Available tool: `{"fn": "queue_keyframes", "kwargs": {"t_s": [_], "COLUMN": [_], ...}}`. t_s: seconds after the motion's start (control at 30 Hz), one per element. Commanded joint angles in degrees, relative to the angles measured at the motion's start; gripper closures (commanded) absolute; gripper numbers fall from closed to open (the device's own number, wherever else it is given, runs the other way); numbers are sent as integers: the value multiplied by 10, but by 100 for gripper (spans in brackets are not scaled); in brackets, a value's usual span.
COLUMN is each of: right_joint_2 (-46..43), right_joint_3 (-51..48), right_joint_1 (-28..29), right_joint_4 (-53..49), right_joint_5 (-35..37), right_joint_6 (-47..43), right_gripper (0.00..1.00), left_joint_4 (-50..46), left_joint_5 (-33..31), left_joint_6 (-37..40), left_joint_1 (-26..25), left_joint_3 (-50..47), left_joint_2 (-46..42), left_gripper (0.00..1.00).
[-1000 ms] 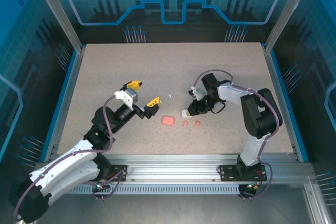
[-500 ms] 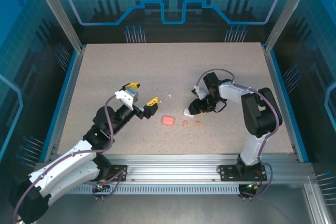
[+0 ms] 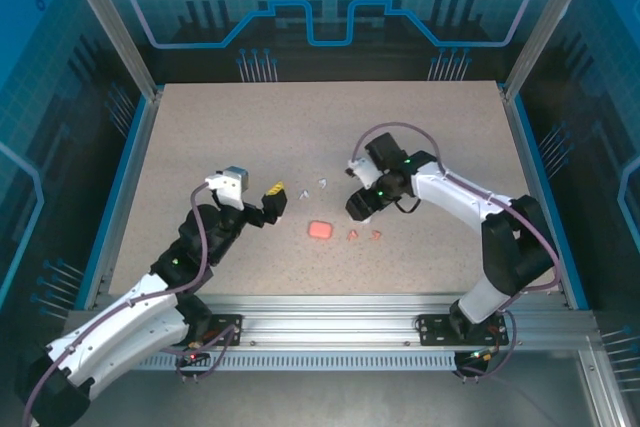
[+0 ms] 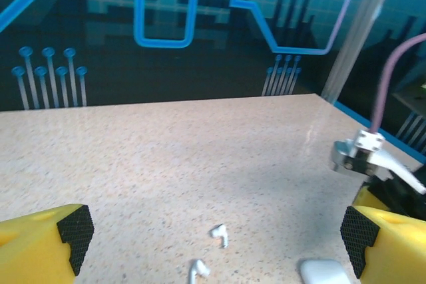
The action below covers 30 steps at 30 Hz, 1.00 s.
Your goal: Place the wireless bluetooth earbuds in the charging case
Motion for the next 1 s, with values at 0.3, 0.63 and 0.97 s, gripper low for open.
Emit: {"fn": "queue_keyframes", "kwargs": {"t_s": [0.3, 0.63, 0.97], "right_joint_2": [103, 243, 309], "right_joint_3": [125, 256, 303], "right_joint_1": [125, 182, 206], "right_joint_4": [-94, -192, -224], "right_joint_5": [61, 101, 136], "right_joint_6": [-149, -213, -233], "right_gripper": [20, 18, 19], "left_joint_4": [-121, -167, -168], "left_joint_5": [-102, -89, -84], "left_joint_6": [-97, -131, -137], "left_joint_1": [49, 93, 104], "left_joint_3": [3, 5, 1], "left_joint_2": [-47, -57, -58], "left_gripper": [1, 1, 1]}}
